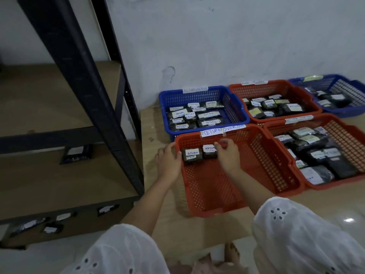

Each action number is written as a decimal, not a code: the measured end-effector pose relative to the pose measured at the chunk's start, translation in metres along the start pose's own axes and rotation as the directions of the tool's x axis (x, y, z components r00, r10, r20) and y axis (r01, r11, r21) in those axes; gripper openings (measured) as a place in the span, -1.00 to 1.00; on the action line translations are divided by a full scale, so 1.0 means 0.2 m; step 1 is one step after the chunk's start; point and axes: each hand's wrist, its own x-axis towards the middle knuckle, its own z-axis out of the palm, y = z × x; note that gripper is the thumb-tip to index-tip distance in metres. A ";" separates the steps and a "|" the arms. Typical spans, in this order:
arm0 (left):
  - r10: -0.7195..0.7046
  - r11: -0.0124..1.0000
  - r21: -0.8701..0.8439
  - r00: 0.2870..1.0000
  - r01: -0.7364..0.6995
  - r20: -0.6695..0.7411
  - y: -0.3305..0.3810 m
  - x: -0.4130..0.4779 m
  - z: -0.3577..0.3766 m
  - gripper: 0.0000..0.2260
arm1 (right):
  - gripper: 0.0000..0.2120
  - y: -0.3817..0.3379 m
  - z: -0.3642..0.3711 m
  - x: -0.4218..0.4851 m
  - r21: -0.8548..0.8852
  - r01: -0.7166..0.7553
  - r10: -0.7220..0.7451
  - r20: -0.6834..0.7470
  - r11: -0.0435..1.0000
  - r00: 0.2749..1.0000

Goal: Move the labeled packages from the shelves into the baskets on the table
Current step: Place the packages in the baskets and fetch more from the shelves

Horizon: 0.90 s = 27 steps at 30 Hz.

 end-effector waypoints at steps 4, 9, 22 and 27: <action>0.119 0.990 -0.079 0.992 -0.115 0.047 -0.04 -0.06 -0.16 -0.72 | -0.69 -0.12 0.03 -0.20 0.124 0.070 -0.070 0.000 0.990 0.998; 0.212 0.965 -0.172 0.975 -0.197 0.072 -0.12 -0.22 -0.38 -0.77 | -0.69 -0.22 0.06 -0.46 0.200 0.151 -0.164 0.054 0.968 0.985; 0.313 0.948 -0.095 0.943 -0.303 0.112 -0.51 -0.95 -0.97 -0.73 | -0.56 -0.21 0.26 -1.33 0.209 0.233 -0.283 0.256 0.950 0.924; 0.249 0.968 -0.065 0.963 -0.244 0.102 -0.73 -1.12 -1.20 -0.71 | -0.53 -0.24 0.44 -1.61 0.185 0.233 -0.288 0.377 0.955 0.880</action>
